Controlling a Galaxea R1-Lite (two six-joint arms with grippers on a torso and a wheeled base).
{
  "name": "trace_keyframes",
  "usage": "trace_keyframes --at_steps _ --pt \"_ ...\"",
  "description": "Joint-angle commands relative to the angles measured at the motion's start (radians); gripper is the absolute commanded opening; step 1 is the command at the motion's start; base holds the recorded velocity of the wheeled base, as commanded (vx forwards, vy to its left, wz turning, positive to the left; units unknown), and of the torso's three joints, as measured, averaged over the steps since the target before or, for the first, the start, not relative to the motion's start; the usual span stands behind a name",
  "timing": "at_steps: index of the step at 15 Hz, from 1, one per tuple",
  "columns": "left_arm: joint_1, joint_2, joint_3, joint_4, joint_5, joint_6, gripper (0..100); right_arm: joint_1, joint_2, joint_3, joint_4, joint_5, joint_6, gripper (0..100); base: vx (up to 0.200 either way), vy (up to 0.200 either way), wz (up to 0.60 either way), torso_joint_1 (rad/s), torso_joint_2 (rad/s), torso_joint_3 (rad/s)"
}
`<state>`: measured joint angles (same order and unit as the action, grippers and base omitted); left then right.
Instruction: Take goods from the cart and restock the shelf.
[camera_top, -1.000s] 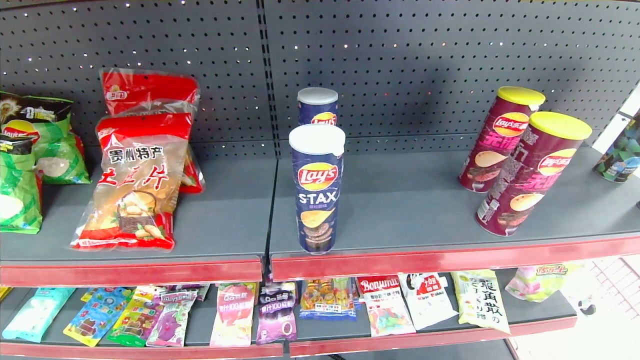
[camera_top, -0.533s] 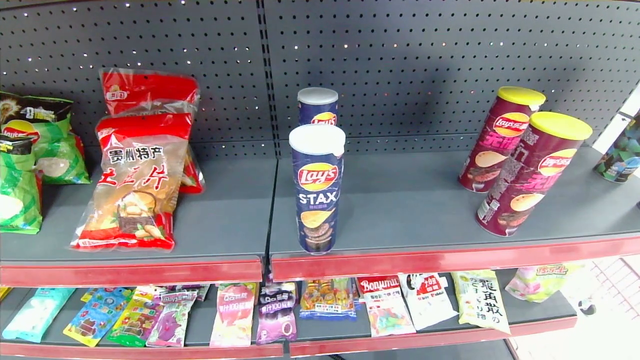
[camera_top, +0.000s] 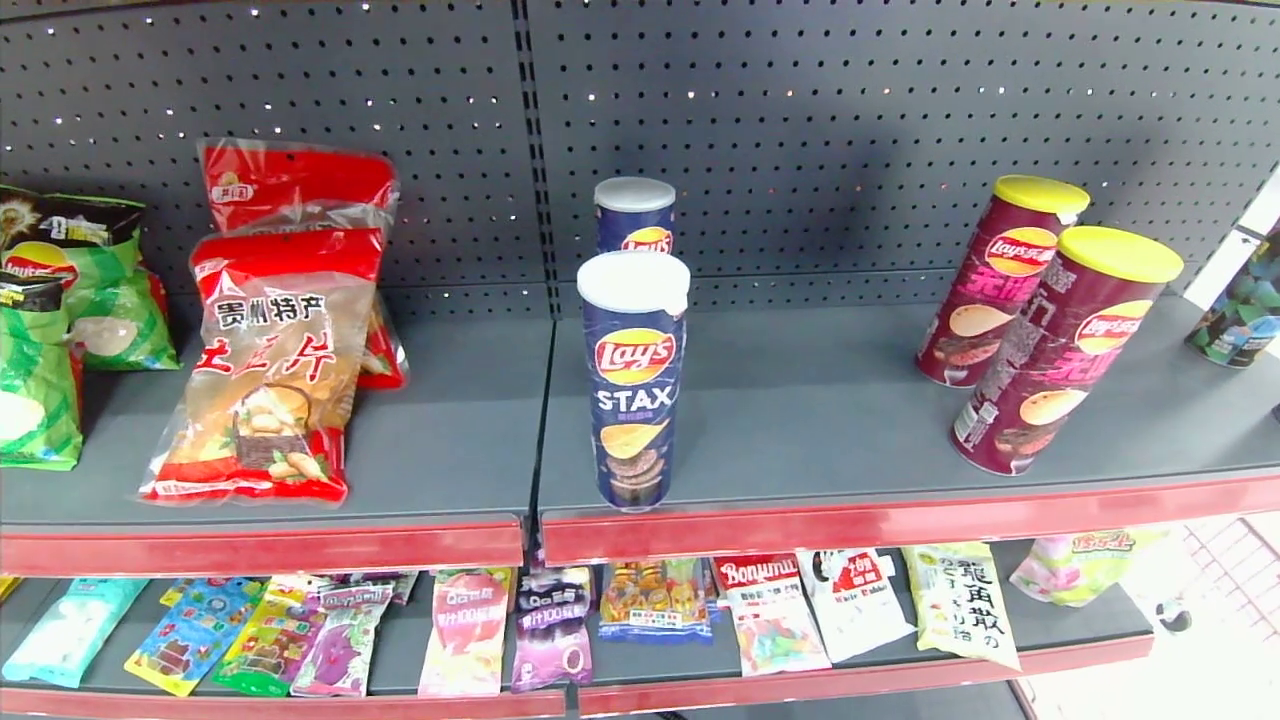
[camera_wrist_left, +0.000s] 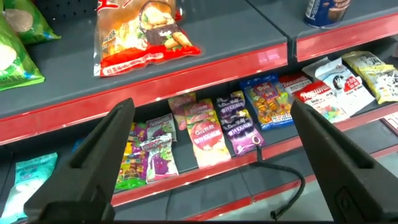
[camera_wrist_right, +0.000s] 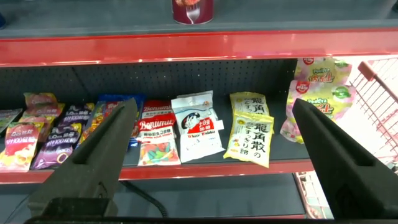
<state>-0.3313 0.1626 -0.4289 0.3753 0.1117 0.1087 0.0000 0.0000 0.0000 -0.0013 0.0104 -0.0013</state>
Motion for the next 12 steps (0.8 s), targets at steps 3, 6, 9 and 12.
trace_keyframes --at_steps 3,6,9,12 --pt "0.000 0.003 0.001 0.001 0.000 0.000 100 0.000 0.002 0.000 0.000 0.000 0.000 100 0.000 -0.200 0.00 0.006 0.00 0.002" --pt "0.000 0.003 0.001 0.001 0.000 0.000 100 0.000 0.002 0.000 0.000 0.000 0.000 100 0.000 -0.200 0.00 0.001 0.00 0.007" --pt "0.000 0.003 0.001 0.002 0.000 0.000 100 0.000 0.002 0.000 -0.002 0.000 0.000 100 0.000 -0.200 0.00 0.001 0.00 0.002" --pt "0.000 0.005 0.002 0.002 0.000 0.000 100 0.000 0.002 0.000 0.000 0.000 0.000 100 0.000 -0.200 0.00 0.006 0.00 0.001"
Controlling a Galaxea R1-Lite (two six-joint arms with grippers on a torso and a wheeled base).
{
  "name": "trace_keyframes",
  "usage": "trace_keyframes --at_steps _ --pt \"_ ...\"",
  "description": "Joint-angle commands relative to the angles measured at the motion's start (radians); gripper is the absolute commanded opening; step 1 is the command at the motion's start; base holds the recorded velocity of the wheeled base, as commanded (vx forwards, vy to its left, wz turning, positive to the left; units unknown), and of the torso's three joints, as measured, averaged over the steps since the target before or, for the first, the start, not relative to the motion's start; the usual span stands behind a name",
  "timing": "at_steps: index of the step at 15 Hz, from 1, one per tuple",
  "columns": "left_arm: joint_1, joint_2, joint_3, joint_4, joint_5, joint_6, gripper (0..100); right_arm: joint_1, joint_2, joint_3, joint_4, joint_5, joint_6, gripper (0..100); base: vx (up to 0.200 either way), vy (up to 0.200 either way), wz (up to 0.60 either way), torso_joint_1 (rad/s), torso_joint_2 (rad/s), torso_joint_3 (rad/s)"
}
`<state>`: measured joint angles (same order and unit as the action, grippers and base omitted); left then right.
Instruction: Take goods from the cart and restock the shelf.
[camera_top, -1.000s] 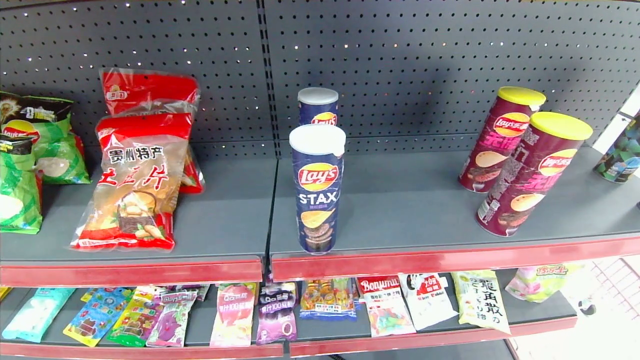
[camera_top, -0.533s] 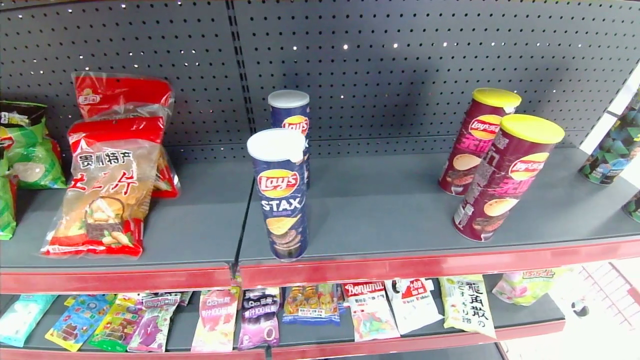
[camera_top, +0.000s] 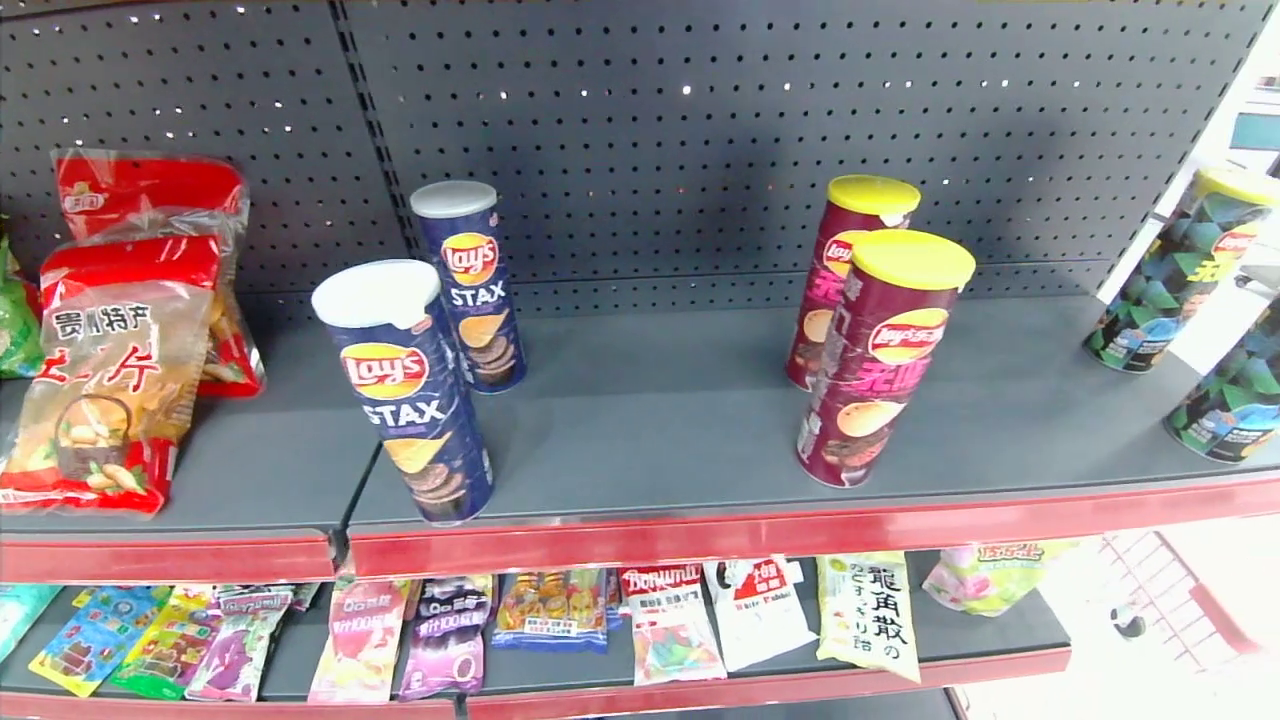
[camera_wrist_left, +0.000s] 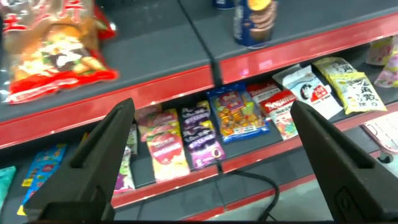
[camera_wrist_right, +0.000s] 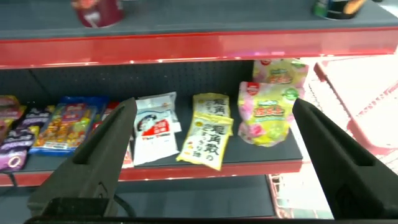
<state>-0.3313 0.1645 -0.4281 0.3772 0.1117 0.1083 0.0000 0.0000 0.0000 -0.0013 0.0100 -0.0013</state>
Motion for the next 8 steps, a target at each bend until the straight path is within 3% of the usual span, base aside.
trace_keyframes --at_steps 1,8 --pt "0.000 0.003 0.002 0.000 0.000 -0.001 100 0.000 0.002 0.000 0.000 0.001 0.000 100 0.000 -0.200 0.00 0.002 0.00 0.002" --pt "0.000 0.001 0.015 0.000 0.000 0.001 100 0.000 0.002 0.000 0.000 0.001 0.000 100 0.000 -0.200 0.00 0.001 0.00 0.004"
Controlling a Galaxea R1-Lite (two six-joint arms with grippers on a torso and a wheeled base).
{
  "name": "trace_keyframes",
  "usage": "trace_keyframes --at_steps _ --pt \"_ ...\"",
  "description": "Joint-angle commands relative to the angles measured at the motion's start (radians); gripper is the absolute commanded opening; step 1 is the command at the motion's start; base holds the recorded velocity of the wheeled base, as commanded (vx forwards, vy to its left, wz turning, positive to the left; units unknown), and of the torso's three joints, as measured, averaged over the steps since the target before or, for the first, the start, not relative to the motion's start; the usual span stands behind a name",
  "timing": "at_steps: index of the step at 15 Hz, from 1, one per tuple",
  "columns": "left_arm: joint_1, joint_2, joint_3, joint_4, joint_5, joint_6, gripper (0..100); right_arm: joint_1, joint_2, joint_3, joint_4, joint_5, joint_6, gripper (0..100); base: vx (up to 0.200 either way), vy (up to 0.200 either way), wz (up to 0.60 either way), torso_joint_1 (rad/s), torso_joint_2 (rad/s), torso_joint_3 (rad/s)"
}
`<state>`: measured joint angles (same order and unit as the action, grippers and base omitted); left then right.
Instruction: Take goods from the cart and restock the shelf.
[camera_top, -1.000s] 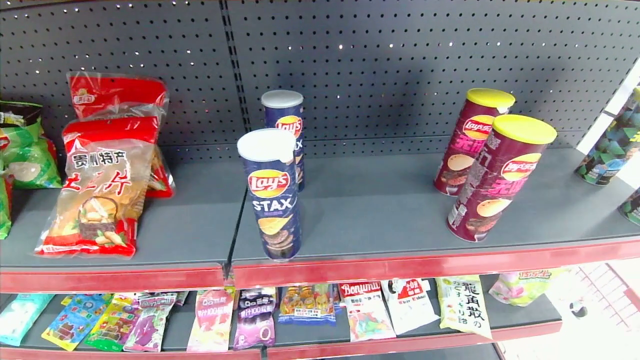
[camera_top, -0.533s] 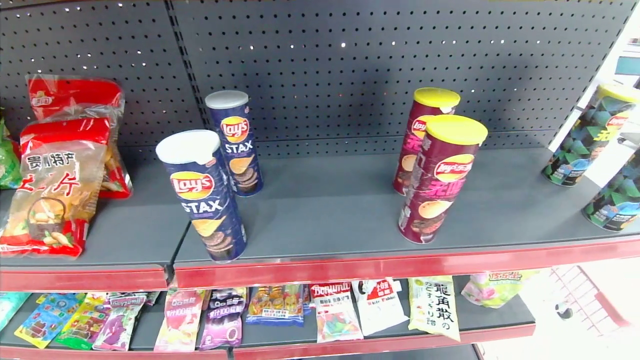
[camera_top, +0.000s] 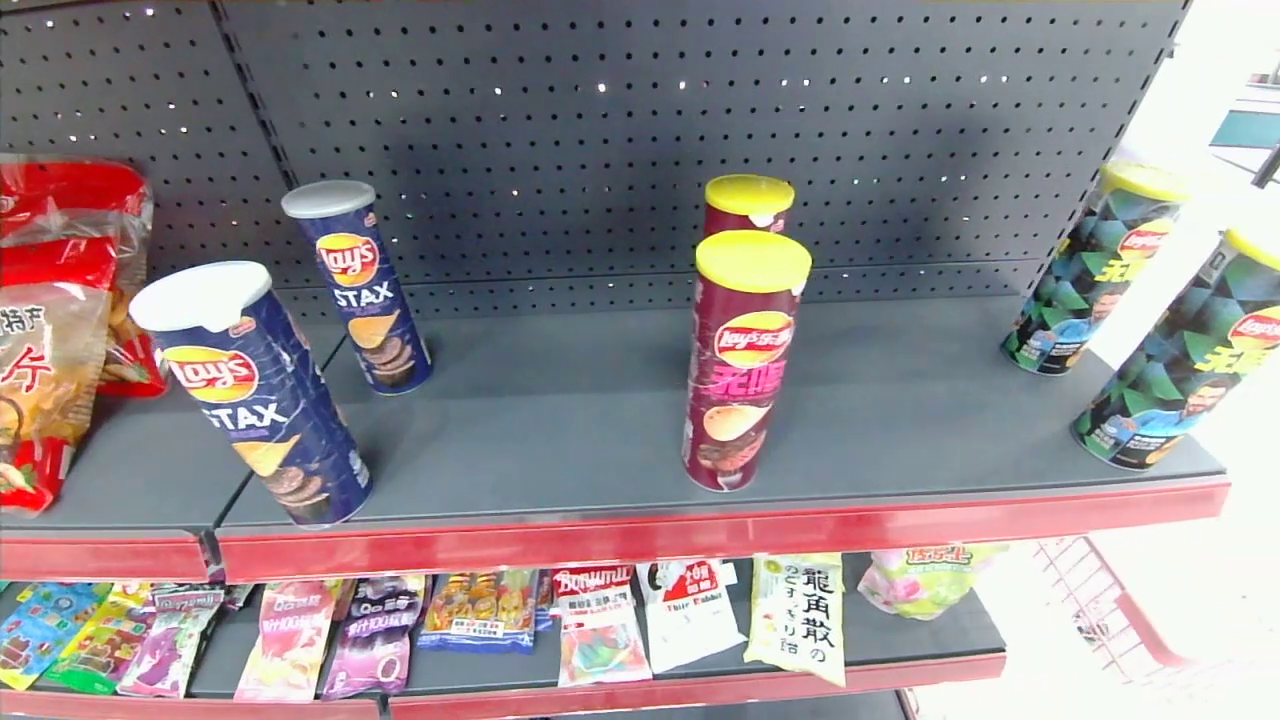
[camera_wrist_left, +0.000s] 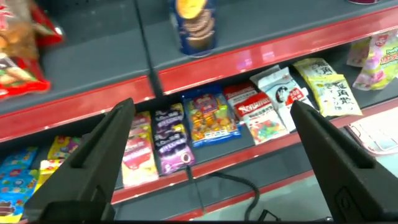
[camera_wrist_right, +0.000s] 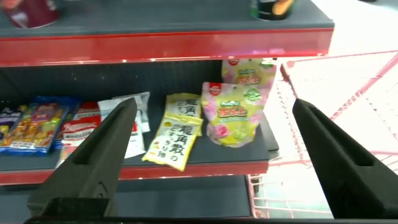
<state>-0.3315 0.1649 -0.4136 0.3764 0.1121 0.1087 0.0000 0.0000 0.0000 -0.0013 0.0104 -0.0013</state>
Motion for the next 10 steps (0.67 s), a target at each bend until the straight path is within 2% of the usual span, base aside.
trace_keyframes --at_steps 1,10 --pt "0.000 0.001 -0.001 0.001 0.000 0.002 100 0.000 0.002 0.000 0.000 0.000 0.000 100 0.000 0.000 0.00 0.000 0.00 0.000" --pt "-0.001 -0.001 0.007 0.001 0.000 0.002 100 0.000 0.002 0.000 0.000 0.000 0.000 100 0.000 0.000 0.00 0.000 0.00 0.000"
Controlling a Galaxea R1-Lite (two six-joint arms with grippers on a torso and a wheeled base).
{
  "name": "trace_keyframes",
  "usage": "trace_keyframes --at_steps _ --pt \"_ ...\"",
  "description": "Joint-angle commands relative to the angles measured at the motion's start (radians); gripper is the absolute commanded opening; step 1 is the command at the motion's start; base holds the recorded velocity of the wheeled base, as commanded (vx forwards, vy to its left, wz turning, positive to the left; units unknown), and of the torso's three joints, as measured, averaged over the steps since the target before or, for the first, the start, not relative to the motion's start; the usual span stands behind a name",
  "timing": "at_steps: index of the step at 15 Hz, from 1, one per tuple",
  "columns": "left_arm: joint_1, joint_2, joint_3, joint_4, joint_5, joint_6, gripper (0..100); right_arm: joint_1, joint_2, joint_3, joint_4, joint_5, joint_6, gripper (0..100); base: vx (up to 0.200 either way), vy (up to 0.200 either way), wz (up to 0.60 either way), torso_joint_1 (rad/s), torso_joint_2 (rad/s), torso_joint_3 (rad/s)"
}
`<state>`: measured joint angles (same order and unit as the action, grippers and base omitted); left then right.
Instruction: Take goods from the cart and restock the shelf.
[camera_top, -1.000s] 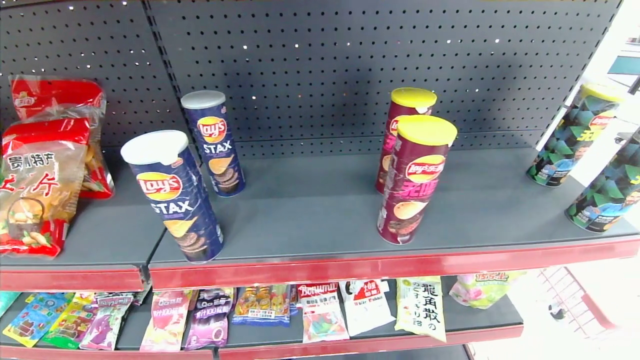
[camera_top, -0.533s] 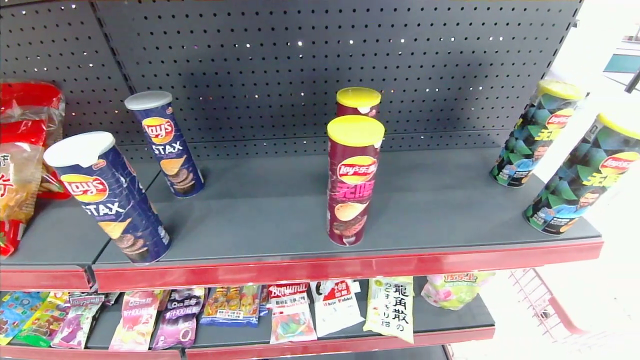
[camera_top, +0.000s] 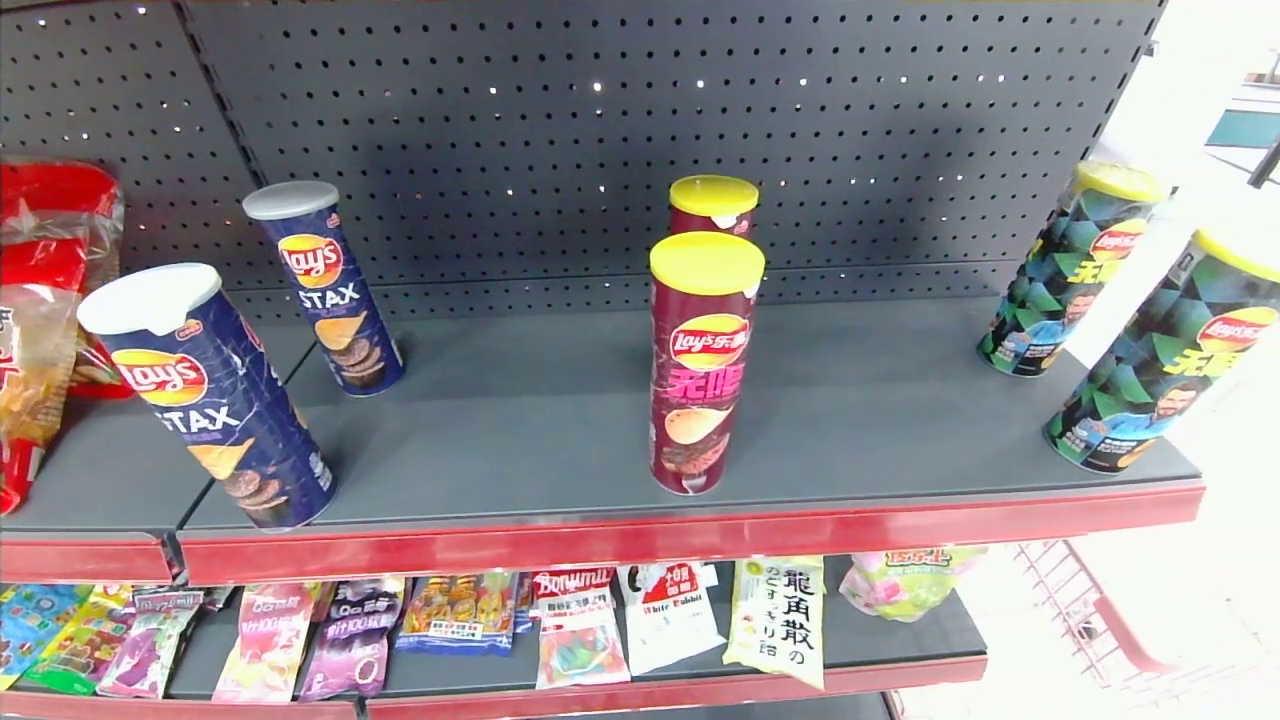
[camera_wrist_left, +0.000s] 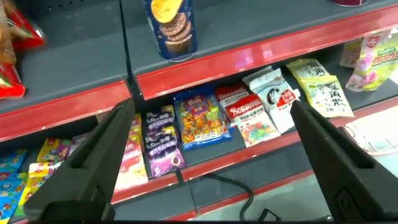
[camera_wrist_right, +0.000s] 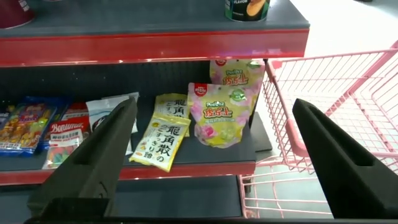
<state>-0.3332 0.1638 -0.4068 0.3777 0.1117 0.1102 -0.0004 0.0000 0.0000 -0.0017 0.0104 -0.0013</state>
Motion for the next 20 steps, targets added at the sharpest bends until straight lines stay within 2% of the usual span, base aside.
trace_keyframes --at_steps 1,3,5,13,16,18,20 --pt "0.000 0.000 0.002 0.000 0.000 -0.001 100 0.000 0.002 0.000 0.000 0.000 0.000 100 0.200 0.000 0.00 0.002 0.00 0.007" --pt "-0.007 0.000 0.000 0.000 0.000 -0.001 100 0.000 0.002 0.000 -0.001 0.000 0.000 100 0.200 0.000 0.00 0.000 0.01 0.002" --pt "-0.023 0.000 0.002 0.000 0.000 -0.001 100 0.000 0.002 0.000 0.000 0.000 0.000 100 0.000 0.000 0.00 0.000 0.00 0.000" --pt "-0.023 -0.001 0.003 0.003 0.000 -0.003 100 0.000 0.002 0.000 -0.001 0.000 0.000 100 0.000 0.000 0.00 0.000 0.00 0.000" --pt "-0.023 -0.035 0.037 0.003 -0.001 -0.001 100 0.000 0.002 0.000 0.000 0.000 0.000 100 0.000 0.000 0.00 0.000 0.00 0.000" --pt "-0.023 -0.044 0.037 0.003 0.019 -0.004 100 0.000 0.002 0.000 0.000 0.000 0.000 100 0.000 0.000 0.00 0.000 0.00 0.000" --pt "-0.003 -0.015 0.036 0.003 0.121 -0.037 100 0.000 0.002 0.000 0.000 0.000 0.000 100 0.000 0.000 0.00 0.000 0.00 0.000"
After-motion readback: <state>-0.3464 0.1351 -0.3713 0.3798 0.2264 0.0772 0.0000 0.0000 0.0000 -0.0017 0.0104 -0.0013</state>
